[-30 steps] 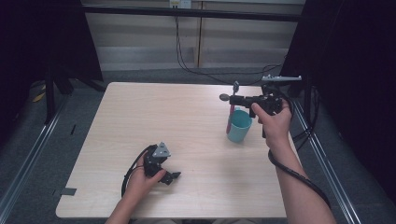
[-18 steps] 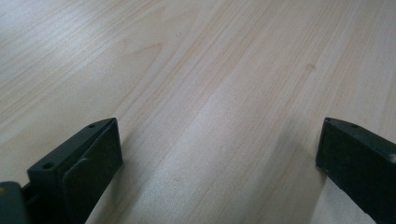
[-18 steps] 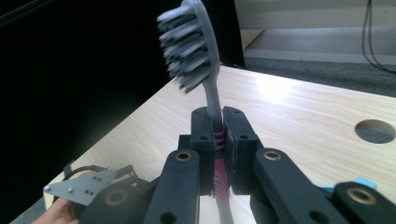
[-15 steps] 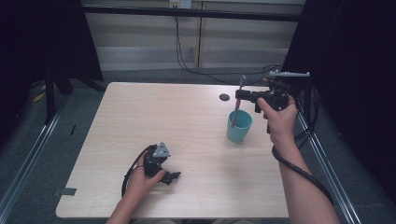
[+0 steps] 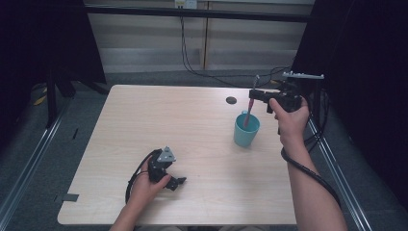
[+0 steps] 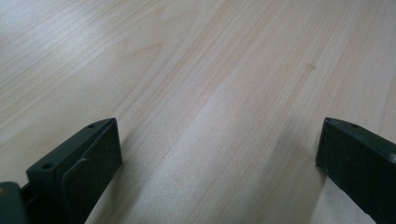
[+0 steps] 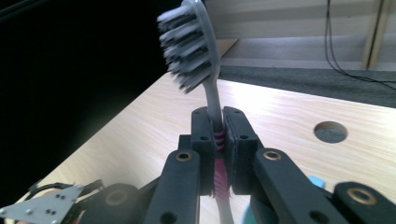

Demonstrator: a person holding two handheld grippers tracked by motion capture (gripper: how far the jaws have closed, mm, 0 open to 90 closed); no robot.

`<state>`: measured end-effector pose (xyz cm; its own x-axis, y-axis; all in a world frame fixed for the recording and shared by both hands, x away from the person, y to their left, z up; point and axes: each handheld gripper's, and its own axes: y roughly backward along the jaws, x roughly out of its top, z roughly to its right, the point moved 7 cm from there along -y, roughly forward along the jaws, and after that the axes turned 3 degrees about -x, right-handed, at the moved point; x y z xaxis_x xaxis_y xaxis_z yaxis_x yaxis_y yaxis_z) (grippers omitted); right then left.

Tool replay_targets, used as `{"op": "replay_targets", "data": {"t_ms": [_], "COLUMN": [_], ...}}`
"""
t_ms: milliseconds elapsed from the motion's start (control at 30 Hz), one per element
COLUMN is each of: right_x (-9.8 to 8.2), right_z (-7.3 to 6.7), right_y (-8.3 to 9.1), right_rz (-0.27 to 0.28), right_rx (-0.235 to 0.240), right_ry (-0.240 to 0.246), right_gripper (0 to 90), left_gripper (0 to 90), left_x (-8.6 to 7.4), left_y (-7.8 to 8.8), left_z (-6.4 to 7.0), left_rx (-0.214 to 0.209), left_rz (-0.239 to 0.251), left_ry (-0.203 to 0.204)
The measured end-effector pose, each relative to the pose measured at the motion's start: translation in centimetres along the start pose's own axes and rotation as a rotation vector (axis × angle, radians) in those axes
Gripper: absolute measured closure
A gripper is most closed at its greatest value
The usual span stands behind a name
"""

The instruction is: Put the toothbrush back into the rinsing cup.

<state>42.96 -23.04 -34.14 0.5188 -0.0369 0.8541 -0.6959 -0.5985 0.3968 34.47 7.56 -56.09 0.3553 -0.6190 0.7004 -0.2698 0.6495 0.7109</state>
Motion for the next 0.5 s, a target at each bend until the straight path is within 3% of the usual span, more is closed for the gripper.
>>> {"op": "replay_targets", "data": {"t_ms": [500], "right_x": [-0.5], "right_z": [2.3], "right_y": [-1.1], "right_rz": [0.015], "right_rx": [-0.042], "right_ry": [-0.032], "right_gripper": [83.3], "left_gripper": [0.0], "left_x": [0.0], "left_y": [0.0], "left_z": [0.0], "left_rx": [0.001], "left_rz": [0.005], "left_ry": [0.001]}}
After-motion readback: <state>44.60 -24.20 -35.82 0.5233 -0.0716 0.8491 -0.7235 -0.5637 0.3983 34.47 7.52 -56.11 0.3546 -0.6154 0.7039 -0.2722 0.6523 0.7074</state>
